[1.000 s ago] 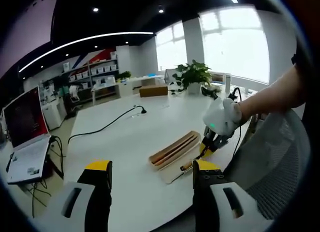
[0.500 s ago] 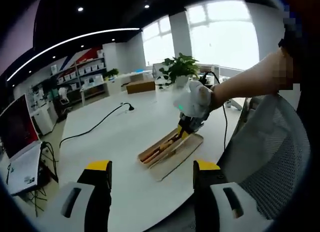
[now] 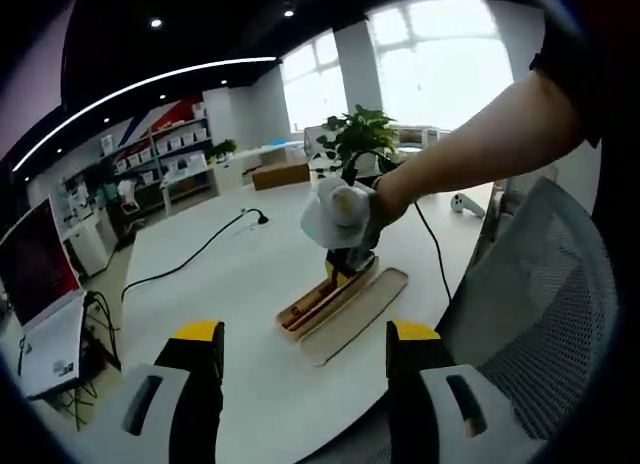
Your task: Arrange the utensils inside the cutlery case until each visible utensil rests in its matching compartment.
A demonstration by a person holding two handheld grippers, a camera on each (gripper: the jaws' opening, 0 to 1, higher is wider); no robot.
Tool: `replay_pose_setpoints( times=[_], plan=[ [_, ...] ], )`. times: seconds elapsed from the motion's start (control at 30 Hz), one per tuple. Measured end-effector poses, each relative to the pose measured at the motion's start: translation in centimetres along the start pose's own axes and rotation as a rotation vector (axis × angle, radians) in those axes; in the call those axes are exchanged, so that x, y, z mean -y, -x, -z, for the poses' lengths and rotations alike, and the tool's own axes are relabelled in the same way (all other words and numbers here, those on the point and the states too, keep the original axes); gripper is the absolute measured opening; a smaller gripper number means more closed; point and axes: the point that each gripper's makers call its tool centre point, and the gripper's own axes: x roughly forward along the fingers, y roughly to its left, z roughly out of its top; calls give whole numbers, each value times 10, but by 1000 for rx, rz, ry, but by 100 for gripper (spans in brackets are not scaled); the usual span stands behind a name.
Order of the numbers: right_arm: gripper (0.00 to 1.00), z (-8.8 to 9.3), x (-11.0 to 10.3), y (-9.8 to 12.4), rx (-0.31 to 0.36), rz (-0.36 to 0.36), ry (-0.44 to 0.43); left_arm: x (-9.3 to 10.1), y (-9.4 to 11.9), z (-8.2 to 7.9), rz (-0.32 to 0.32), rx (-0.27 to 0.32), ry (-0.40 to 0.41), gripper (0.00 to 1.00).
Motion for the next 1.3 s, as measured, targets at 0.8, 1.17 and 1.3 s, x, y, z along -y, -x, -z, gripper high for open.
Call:
replay_pose_setpoints(
  times=[0.8, 1.17, 1.3],
  plan=[
    [1, -3, 1, -14, -21, -2, 45, -8, 2, 1, 1, 39, 98, 66],
    [1, -5, 3, -21, -35, -10, 49, -8, 2, 2, 3, 35, 95, 65],
    [1, -6, 3, -23, -36, -14, 46, -10, 2, 3, 0, 34, 102, 65]
  ],
)
